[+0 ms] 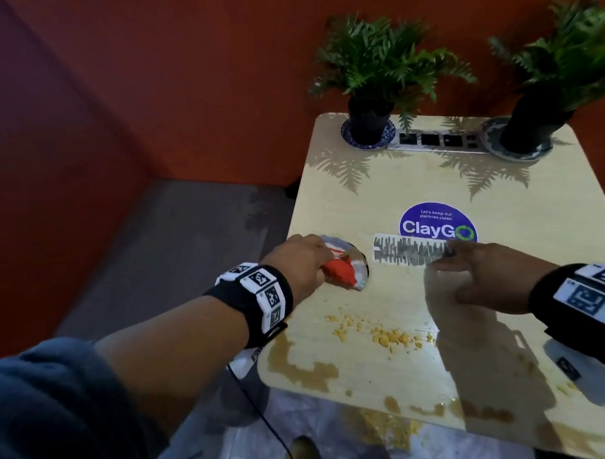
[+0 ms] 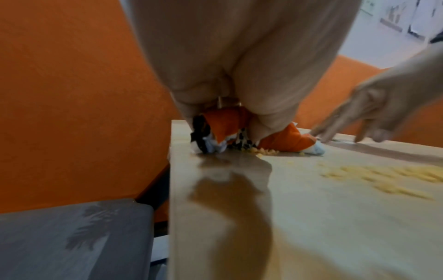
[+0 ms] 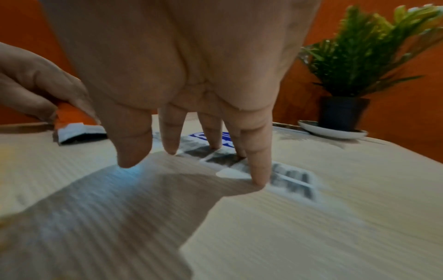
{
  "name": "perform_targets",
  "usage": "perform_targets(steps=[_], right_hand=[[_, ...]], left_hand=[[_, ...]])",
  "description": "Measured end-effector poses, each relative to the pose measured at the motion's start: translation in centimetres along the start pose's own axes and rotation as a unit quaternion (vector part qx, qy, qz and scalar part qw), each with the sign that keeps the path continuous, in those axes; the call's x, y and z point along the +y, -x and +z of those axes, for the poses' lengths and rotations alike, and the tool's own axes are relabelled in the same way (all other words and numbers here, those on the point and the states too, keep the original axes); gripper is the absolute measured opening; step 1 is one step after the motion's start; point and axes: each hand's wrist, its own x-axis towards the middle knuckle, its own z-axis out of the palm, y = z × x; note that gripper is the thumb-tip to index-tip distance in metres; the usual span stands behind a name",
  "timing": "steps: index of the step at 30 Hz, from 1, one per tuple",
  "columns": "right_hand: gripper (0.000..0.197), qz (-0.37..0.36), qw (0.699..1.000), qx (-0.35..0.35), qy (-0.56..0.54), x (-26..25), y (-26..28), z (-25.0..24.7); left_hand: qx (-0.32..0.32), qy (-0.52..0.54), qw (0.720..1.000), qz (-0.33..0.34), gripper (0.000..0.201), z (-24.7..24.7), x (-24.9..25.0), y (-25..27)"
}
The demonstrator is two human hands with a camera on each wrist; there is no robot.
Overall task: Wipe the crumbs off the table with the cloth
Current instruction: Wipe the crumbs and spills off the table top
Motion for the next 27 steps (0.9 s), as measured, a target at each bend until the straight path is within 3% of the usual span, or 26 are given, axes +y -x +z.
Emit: perform_targets(steps=[8,13,18,25,27], right_hand=[[0.056,-0.106,0.993,0.048,-0.004,-8.1,-4.4,0.0],[0.050,-0.105,0.993,0.043,0.019,-10.4,-6.0,-0.3],[0.062,-0.085,0.994,0.021,0.059,-10.8,-5.8,-0.2],[0.068,-0.081,0.995,-0.012,0.062,-10.3,-5.6,-0.8],[0.067,-0.090,0.994,-0.007,0.056,-10.1,-5.7,-0.8]], left_hand=[[-0.044,0.032,0.998,0.024,0.029,0.4,2.2,5.6],[0.079,0.038,0.995,-0.054,0.036,-4.0,-2.8,0.8],[0.023,0.029,0.996,-0.085,0.038,-2.8,-4.8,-1.0],[0.076,0.089,0.992,-0.044,0.034,2.7,-2.6,7.8],[0.062,0.088,0.993,-0.039,0.039,4.2,-1.9,10.5]])
